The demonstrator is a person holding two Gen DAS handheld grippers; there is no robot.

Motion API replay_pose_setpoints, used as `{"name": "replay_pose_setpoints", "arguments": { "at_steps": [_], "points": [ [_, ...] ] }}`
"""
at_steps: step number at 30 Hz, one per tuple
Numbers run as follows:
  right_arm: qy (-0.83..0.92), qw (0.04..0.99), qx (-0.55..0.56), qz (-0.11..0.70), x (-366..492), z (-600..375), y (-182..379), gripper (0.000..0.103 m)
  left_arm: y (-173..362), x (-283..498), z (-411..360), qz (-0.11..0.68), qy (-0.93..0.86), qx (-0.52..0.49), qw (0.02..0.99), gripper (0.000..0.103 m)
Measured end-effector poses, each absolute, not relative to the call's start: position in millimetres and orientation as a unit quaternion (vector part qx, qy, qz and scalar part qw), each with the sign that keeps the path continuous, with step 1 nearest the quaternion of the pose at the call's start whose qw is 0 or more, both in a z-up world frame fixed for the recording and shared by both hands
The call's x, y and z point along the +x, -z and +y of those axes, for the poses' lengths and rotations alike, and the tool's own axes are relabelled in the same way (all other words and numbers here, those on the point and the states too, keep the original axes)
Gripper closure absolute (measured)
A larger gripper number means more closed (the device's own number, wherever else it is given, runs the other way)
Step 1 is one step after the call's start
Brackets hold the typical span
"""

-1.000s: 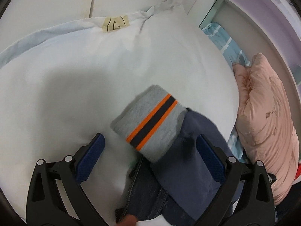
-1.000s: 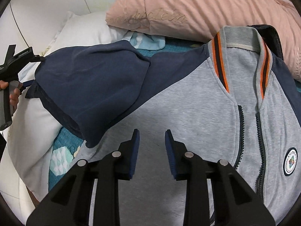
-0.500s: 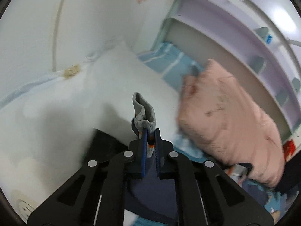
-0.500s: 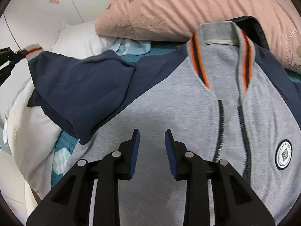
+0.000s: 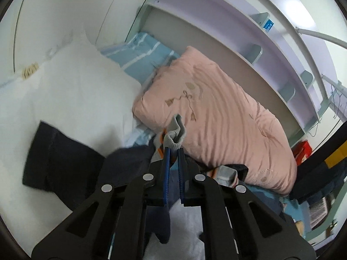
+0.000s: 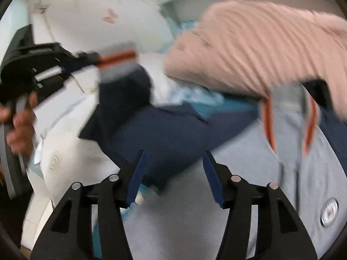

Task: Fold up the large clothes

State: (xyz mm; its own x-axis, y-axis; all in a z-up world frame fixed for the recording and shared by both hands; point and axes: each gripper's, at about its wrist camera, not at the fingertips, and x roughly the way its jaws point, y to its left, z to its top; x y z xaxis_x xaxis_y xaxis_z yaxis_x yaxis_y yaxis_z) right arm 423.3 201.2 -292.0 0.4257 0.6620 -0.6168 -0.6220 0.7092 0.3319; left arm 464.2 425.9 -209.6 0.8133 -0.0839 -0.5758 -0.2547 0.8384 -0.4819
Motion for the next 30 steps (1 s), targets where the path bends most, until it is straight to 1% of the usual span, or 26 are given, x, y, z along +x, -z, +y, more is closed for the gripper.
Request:
{"name": "replay_pose_setpoints", "arguments": {
  "at_steps": [5,8,16,18,19,20,21,22,23,26,27,28,29,30],
  "points": [
    [-0.399,0.841,0.053,0.362,431.6,257.2,278.8,0.05,218.5,454.9,422.7,0.306,-0.025,-0.298,0.904,0.096],
    [-0.412,0.83,0.066,0.37,443.3,288.0,276.4,0.05,223.0,449.5,425.5,0.306,-0.016,-0.31,0.9,0.096],
    [-0.429,0.818,0.084,0.374,453.1,320.0,272.9,0.049,225.0,444.1,430.0,0.307,-0.006,-0.309,0.9,0.096],
    [-0.428,0.821,0.088,0.367,453.4,317.3,272.3,0.058,225.5,443.7,428.8,0.31,-0.002,-0.312,0.898,0.096],
    [-0.423,0.822,0.092,0.369,454.2,314.5,273.2,0.072,225.3,443.8,427.2,0.313,0.002,-0.309,0.898,0.096],
    [-0.418,0.823,0.094,0.374,457.4,311.7,274.4,0.083,226.3,443.5,425.8,0.314,0.009,-0.312,0.896,0.096],
    [-0.416,0.824,0.094,0.374,461.2,308.5,275.0,0.084,227.2,444.0,423.9,0.317,0.021,-0.317,0.893,0.096],
    [-0.412,0.826,0.096,0.372,462.3,303.3,275.4,0.09,226.5,444.3,420.1,0.321,0.026,-0.313,0.894,0.096],
    [-0.406,0.83,0.097,0.371,463.5,298.7,277.4,0.092,224.9,443.5,416.7,0.318,0.022,-0.306,0.897,0.096],
    [-0.388,0.839,0.111,0.364,468.3,272.4,278.8,0.093,219.4,438.8,412.2,0.306,0.018,-0.306,0.901,0.095],
    [-0.38,0.844,0.114,0.361,468.9,259.0,277.8,0.093,218.1,436.2,410.9,0.3,0.017,-0.304,0.904,0.093],
    [-0.377,0.844,0.121,0.361,470.3,249.1,277.5,0.093,217.7,433.7,408.4,0.296,0.004,-0.295,0.908,0.086],
    [-0.371,0.846,0.123,0.361,471.8,234.0,276.3,0.093,219.8,433.1,405.8,0.297,-0.005,-0.288,0.91,0.082],
    [-0.362,0.852,0.115,0.359,472.8,219.4,274.4,0.093,225.3,433.7,401.9,0.303,-0.009,-0.285,0.91,0.082]
  ]
}}
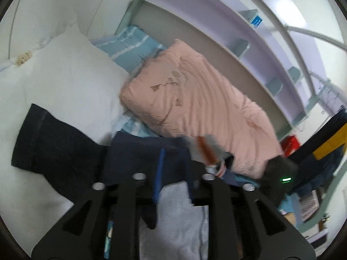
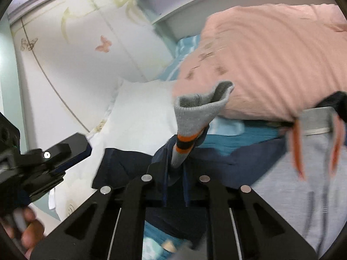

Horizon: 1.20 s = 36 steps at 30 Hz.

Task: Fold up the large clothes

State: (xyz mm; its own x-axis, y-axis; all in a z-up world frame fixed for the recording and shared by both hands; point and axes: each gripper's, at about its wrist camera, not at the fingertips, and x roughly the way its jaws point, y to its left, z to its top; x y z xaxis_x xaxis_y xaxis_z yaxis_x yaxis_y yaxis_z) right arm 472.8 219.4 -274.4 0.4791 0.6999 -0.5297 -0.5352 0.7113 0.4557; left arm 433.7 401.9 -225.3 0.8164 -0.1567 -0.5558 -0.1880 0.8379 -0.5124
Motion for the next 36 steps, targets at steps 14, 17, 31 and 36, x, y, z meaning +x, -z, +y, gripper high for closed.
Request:
{"name": "replay_pose_setpoints", "arguments": {
  "at_steps": [14,17,31,36],
  "points": [
    [-0.26,0.9,0.016,0.35,476.6,44.3,294.6,0.093,316.3,468.7,337.9,0.393,-0.009,-0.332,0.858,0.077],
    [-0.246,0.897,0.008,0.367,483.3,13.8,314.7,0.093,328.2,478.0,325.2,0.41,-0.012,-0.321,0.854,0.077],
    [-0.16,0.878,0.063,0.446,507.7,-61.1,389.6,0.083,410.4,513.3,291.5,0.499,-0.034,-0.262,0.825,0.071],
    [-0.142,0.872,0.091,0.46,504.9,-82.4,397.2,0.07,410.7,515.5,293.2,0.502,-0.036,-0.252,0.827,0.071]
  ]
}}
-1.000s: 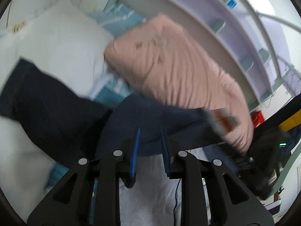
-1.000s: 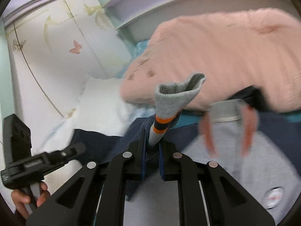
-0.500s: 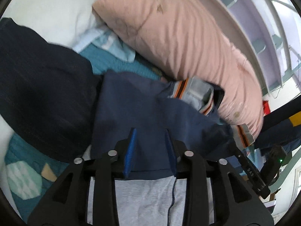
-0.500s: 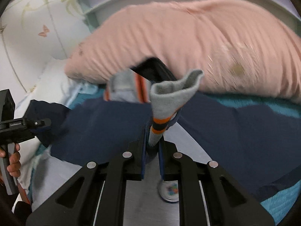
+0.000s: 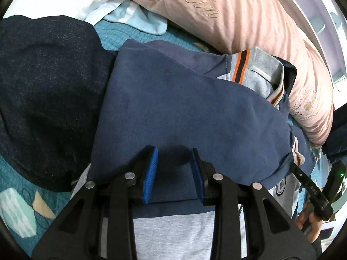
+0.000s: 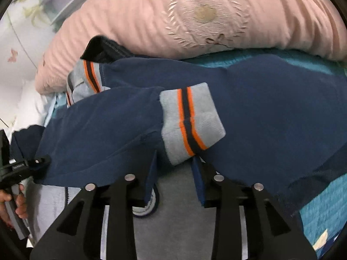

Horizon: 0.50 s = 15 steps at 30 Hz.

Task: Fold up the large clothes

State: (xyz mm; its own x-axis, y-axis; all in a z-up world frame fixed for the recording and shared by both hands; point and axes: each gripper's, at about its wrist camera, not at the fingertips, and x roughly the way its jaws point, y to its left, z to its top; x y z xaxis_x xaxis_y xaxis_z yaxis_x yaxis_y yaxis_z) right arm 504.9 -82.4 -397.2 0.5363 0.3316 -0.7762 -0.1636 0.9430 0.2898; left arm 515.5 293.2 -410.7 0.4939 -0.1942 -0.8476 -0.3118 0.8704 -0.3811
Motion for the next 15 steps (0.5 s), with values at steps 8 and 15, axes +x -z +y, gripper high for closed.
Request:
{"name": "replay_pose_setpoints", "arguments": {
  "at_steps": [8,15],
  "points": [
    [-0.095,0.897,0.155,0.402,485.7,-170.7,358.5,0.069,399.9,513.1,284.8,0.494,-0.05,-0.233,0.836,0.07],
    [0.102,0.897,0.228,0.366,498.0,-317.9,346.1,0.068,371.4,520.6,244.5,0.466,-0.021,-0.194,0.863,0.068]
  ]
}}
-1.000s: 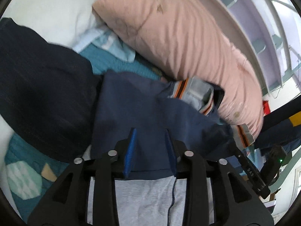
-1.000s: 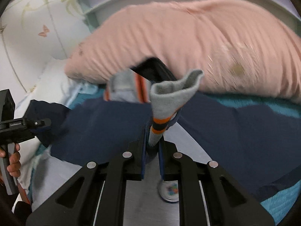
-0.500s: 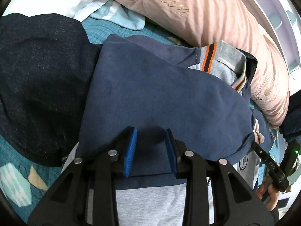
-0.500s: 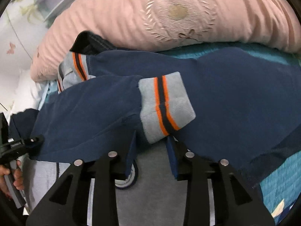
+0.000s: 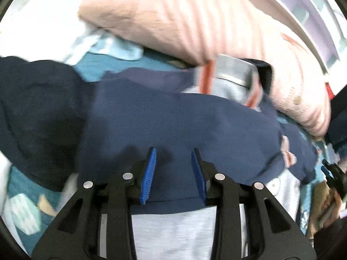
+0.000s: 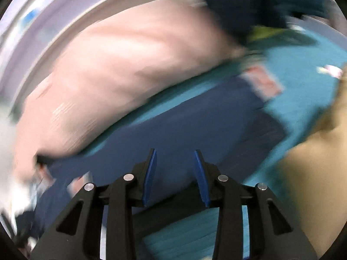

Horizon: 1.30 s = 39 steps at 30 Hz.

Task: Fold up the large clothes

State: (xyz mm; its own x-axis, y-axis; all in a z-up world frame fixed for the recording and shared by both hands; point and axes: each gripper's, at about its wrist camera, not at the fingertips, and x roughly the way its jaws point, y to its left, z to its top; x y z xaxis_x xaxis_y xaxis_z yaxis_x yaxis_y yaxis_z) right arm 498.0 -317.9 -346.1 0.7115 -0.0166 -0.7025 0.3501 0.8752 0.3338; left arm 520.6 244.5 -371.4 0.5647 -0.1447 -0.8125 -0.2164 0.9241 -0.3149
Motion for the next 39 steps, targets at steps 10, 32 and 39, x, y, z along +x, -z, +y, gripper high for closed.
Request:
{"name": "replay_pose_setpoints", "arguments": {
  "at_steps": [10,32,39],
  "points": [
    [0.139,0.857,0.285,0.406,552.4,-409.2,372.3,0.061,379.4,559.8,121.0,0.497,0.091,-0.151,0.85,0.058],
    [-0.007,0.962,0.104,0.254,520.0,-276.2,273.3,0.097,372.1,569.9,110.1,0.504,0.132,-0.172,0.836,0.045],
    [-0.173,0.954,0.022,0.246,487.5,-103.8,251.3,0.097,364.2,541.7,205.9,0.487,0.055,-0.207,0.847,0.045]
  ]
}}
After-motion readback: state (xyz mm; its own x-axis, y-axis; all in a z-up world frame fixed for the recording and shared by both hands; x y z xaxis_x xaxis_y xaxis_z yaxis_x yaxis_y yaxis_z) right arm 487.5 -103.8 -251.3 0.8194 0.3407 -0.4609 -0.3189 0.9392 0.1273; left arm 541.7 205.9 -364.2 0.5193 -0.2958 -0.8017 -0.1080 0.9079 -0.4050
